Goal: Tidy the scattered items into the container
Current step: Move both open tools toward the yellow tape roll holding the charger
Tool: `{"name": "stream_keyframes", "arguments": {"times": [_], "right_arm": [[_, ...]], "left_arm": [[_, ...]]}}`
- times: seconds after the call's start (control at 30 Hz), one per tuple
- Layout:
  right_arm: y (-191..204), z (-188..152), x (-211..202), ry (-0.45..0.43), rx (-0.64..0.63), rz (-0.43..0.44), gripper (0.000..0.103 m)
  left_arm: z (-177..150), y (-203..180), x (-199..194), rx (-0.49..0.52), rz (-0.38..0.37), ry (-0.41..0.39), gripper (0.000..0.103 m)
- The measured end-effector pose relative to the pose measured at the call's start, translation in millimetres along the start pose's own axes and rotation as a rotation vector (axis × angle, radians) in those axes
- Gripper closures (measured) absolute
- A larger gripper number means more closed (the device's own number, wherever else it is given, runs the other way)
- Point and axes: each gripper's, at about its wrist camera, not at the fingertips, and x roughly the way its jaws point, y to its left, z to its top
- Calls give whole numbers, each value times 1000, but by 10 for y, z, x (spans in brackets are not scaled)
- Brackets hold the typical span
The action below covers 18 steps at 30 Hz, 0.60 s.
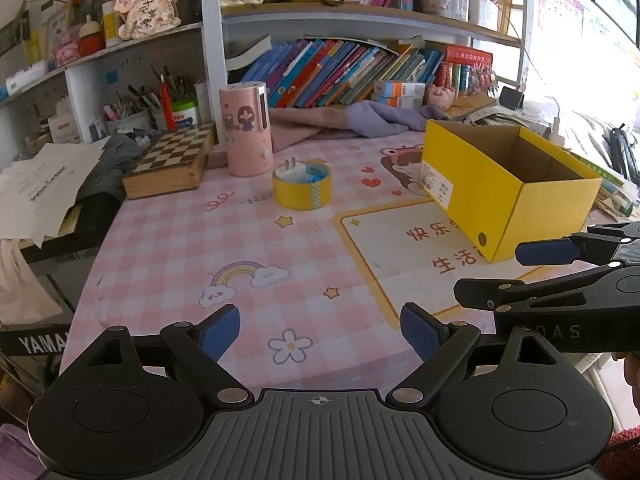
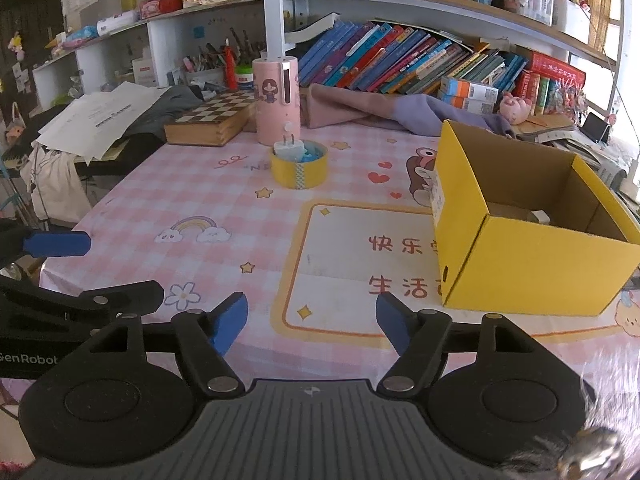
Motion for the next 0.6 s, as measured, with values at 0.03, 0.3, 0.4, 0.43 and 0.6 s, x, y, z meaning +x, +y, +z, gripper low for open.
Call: {"name": "stream_keyframes", "arguments": {"times": [0.03,0.3,0.4,0.43,0.6], "right_arm": [[-5,17,26,1,0,0,33],[-61,213,339,33,0,9,33],[-73,281,457,44,-2,13,33],[-81,308,499,47,-1,14,33],[-143,453,698,62,8,15,33]], "left_arm": [[17,13,30,-3,1,3,13],[143,158,297,-37,20,29,13],[198,205,413,-46,23,41,13],[221,217,453,-49,24,45,13],[326,254,632,-49,24,57,13]]}}
